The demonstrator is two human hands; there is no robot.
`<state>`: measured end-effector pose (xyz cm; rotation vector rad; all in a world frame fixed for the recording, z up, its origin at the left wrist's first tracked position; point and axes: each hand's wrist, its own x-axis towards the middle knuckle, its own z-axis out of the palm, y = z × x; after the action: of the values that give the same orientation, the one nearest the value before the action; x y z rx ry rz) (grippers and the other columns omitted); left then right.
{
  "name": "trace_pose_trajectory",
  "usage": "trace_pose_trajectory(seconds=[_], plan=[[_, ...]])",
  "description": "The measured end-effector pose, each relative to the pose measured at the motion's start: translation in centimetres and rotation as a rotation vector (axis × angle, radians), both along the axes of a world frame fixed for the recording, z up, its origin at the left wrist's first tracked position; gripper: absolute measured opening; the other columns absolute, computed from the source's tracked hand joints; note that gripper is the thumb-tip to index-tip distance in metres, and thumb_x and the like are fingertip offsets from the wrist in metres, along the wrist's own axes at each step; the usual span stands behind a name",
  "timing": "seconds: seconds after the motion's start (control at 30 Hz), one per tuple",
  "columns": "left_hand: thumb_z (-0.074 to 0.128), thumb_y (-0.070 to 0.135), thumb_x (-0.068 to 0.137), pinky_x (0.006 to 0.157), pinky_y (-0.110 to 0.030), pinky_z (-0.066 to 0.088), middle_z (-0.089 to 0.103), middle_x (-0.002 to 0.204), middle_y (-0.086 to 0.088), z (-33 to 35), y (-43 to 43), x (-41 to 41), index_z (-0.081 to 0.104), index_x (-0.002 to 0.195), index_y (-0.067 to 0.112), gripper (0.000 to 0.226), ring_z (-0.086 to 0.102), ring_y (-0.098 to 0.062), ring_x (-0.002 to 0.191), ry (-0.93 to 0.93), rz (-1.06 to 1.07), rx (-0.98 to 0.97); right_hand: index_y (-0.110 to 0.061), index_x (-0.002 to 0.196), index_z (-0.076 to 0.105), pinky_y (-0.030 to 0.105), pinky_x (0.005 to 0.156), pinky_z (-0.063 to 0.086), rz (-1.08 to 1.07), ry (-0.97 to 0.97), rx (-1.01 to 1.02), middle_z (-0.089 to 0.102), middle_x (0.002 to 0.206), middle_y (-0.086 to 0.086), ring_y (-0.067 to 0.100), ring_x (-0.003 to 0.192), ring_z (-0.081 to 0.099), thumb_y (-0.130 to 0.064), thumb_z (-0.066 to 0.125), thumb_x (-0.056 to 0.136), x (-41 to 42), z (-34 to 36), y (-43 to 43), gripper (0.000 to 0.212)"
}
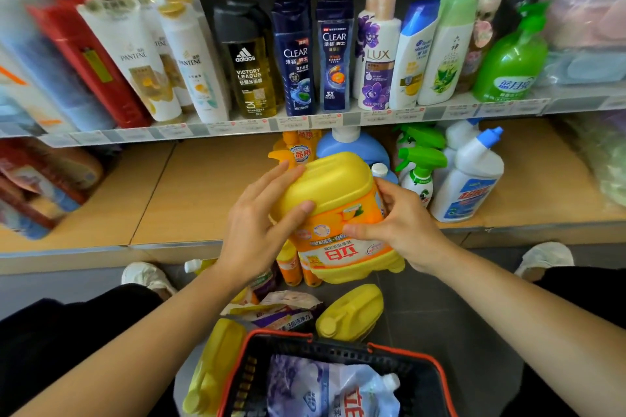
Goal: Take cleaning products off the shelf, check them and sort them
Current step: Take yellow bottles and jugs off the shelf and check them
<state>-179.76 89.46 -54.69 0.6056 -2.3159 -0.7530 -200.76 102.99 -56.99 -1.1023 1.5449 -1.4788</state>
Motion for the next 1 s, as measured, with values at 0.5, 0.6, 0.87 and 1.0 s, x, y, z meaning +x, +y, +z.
trace_pose_trajectory(seconds=[0.5, 0.6, 0.87, 1.0], plan=[[0.054, -0.004, 0.100, 0.103, -0.045, 0.054, 0.046, 0.154, -0.008, -0.1, 0.0, 0.4, 0.061, 0.134, 0.013, 0.038, 0.046, -0.022, 0.142, 0.319, -0.107, 0.451, -0.032, 0.103, 0.073, 0.035, 0.076, 0.060, -0.028, -0.289, -0.018, 0.075, 0.112, 0.007, 0.026, 0.102, 0.073, -0.036, 0.097, 0.052, 1.0, -0.1, -1.1, 0.057], [0.059, -0.007, 0.097, 0.101, -0.035, 0.054, 0.040, 0.158, -0.006, -0.3, 0.0, 0.6, 0.067, 0.124, 0.010, 0.033, 0.042, -0.017, 0.145, 0.281, -0.128, 0.352, -0.025, 0.109, 0.071, 0.036, 0.075, 0.061, -0.034, -0.326, -0.003, 0.075, 0.112, 0.009, 0.028, 0.102, 0.073, -0.028, 0.095, 0.058, 1.1, -0.3, -1.3, 0.056], [0.072, 0.011, 0.093, 0.094, -0.028, 0.058, 0.050, 0.146, 0.007, -1.1, 0.0, 1.1, 0.044, 0.147, 0.025, 0.062, 0.060, -0.010, 0.125, 0.257, 0.051, 0.449, -0.016, 0.112, 0.067, 0.034, 0.074, 0.061, -0.049, -0.387, 0.013, 0.075, 0.111, 0.009, 0.028, 0.101, 0.073, -0.018, 0.083, 0.070, 2.0, -0.5, -1.9, 0.045], [0.076, 0.033, 0.085, 0.090, -0.038, 0.061, 0.067, 0.128, 0.004, -2.0, -0.6, 1.5, 0.052, 0.141, 0.022, 0.062, 0.070, -0.017, 0.110, 0.043, 0.036, 0.772, -0.011, 0.118, 0.064, 0.037, 0.075, 0.061, -0.086, -0.417, -0.010, 0.075, 0.113, 0.010, 0.029, 0.103, 0.072, -0.017, 0.079, 0.073, 2.3, -0.1, -2.1, 0.048]])
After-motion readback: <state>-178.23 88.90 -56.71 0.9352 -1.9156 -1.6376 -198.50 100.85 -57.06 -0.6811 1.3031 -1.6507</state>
